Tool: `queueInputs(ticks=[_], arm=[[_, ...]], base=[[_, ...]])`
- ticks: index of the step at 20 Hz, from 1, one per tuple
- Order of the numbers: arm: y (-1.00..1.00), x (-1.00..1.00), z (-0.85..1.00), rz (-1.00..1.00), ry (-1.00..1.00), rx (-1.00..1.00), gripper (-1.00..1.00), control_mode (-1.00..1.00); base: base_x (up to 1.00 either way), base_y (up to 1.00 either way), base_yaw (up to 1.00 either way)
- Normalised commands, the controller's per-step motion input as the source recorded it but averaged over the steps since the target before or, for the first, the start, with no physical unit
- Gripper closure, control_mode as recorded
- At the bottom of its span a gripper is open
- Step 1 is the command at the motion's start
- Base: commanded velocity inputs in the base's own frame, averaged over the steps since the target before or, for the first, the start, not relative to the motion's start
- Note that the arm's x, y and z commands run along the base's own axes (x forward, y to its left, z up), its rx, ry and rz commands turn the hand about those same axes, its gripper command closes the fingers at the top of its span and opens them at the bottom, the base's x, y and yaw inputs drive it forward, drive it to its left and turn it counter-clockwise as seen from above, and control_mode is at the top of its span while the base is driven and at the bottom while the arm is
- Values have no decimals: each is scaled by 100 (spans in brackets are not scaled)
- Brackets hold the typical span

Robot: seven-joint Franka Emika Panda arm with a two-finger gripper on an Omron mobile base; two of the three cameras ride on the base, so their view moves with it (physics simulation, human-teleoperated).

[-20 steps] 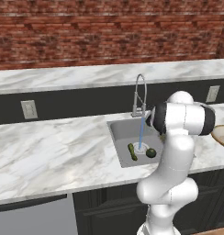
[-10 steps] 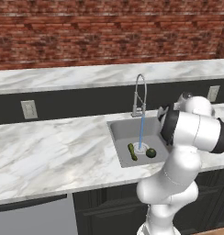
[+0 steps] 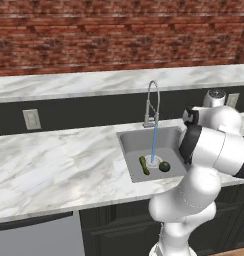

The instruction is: Pick the squashs from the sink and place them in one bowl. Place the lemon wedge in the other bowl. Then turn off the sink faucet.

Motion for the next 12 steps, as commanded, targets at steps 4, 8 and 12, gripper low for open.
queueInputs(ticks=[4, 8, 12], arm=[[-51, -6, 36, -14, 0, 0, 100, -100], [-54, 0, 19, -13, 0, 1, 100, -100], [-35, 6, 0, -6, 0, 4, 100, -100]], base=[[0, 0, 0], [0, 0, 0], [0, 0, 0]])
